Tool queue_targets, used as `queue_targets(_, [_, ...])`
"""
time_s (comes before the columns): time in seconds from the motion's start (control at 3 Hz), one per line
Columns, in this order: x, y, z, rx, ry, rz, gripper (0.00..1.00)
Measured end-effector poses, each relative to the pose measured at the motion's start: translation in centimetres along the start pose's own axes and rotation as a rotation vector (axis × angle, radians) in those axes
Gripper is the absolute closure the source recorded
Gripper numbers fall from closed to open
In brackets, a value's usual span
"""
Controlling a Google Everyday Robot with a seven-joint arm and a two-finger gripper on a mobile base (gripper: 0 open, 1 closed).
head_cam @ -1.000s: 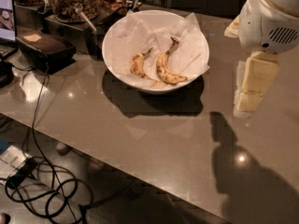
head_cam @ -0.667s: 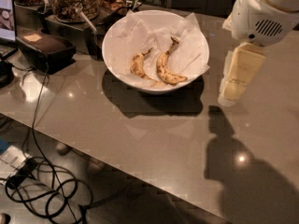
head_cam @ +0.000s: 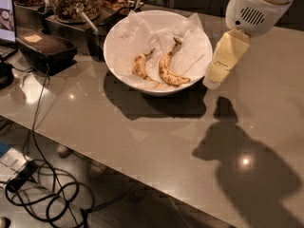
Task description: Pick banana from white bowl
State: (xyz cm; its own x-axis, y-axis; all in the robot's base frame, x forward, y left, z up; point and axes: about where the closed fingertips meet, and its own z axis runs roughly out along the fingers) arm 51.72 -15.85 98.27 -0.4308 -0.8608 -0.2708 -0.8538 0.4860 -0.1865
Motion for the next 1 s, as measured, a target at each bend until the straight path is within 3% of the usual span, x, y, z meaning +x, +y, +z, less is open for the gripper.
queue_targets(0.33, [-0.4,0.0,0.3,0.009,-0.028,-0.001,0.0])
queue_targets(0.67, [-1.8,-1.1,2.0,0.034,-0.02,0.058,0.0])
queue_targets(1.0, [-2.4,-2.1,3.7,0.055,0.019,0.165,0.0])
